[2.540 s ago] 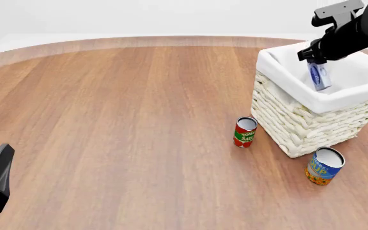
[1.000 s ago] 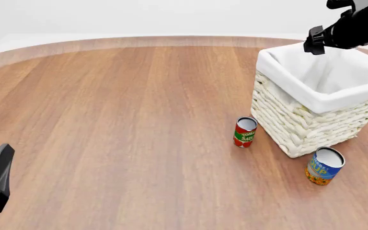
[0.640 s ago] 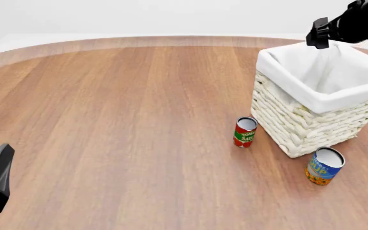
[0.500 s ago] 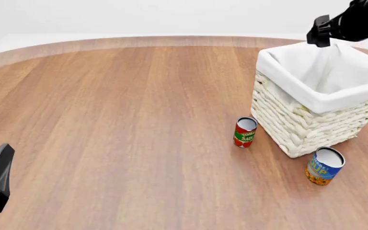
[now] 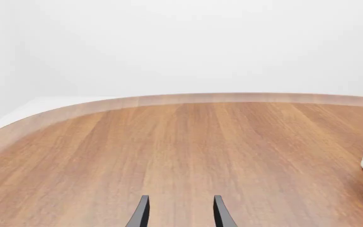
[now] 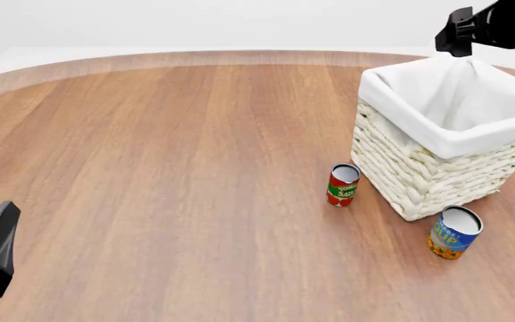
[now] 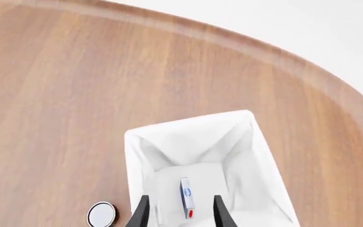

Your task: Pick up the alphabet soup and the cream cheese box, and put them in the basket.

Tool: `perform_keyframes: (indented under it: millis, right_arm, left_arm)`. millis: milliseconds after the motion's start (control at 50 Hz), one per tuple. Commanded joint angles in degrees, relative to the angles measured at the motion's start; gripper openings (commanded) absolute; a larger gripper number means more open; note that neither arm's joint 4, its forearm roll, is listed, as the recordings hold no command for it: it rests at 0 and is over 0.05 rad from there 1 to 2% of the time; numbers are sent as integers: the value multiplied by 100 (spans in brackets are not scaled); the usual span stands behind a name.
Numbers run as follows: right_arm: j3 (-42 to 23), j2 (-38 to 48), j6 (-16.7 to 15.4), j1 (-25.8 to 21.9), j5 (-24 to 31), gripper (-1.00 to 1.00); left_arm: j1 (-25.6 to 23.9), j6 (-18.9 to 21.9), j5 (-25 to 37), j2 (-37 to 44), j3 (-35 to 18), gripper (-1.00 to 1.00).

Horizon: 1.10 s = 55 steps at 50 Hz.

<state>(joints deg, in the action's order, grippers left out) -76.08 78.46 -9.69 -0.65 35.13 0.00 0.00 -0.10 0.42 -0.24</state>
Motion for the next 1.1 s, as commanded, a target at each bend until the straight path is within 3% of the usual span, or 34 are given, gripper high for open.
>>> perform_keyframes:
  millis: [20, 820, 1100]
  right_arm:
    - [30, -249, 65, -67, 111, 100]
    - [102, -570, 84, -91, 261, 100]
    - [265, -1105, 131, -148, 525, 100]
  left_arm:
    - [0, 0, 0, 0, 0, 100]
    - [0, 0, -1, 1, 0, 100]
    - [0, 0, -1, 1, 0, 100]
